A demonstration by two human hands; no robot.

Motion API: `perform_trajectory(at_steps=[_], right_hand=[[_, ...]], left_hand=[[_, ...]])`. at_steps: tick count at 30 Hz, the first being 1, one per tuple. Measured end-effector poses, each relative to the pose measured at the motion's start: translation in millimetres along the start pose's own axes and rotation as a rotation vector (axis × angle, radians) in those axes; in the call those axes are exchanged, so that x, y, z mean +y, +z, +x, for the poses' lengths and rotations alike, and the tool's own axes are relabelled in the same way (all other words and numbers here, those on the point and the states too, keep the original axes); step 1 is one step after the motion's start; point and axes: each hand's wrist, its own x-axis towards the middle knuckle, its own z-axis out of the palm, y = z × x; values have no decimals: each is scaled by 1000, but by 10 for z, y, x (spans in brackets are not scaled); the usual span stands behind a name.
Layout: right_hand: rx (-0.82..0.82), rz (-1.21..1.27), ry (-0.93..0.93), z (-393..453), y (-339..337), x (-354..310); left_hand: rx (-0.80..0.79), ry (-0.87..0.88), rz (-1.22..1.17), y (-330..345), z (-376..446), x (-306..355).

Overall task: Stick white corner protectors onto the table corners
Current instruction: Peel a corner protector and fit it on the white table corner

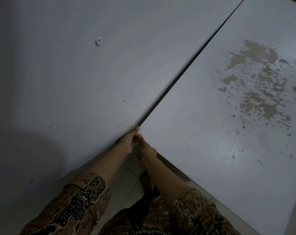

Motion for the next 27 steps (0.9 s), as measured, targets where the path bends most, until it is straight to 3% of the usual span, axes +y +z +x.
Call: perform_trajectory(at_steps=[6, 14, 23, 27], right_hand=[[47, -15, -13, 36, 42, 0], [14, 7, 12, 44, 67, 14], [-42, -16, 5, 51, -22, 34], [-47, -48, -7, 76, -40, 24]], left_hand=[[135, -22, -92, -101, 317, -71], [142, 0, 95, 61, 90, 2], [-51, 33, -31, -2, -47, 7], [-24, 60, 26, -1, -102, 14]])
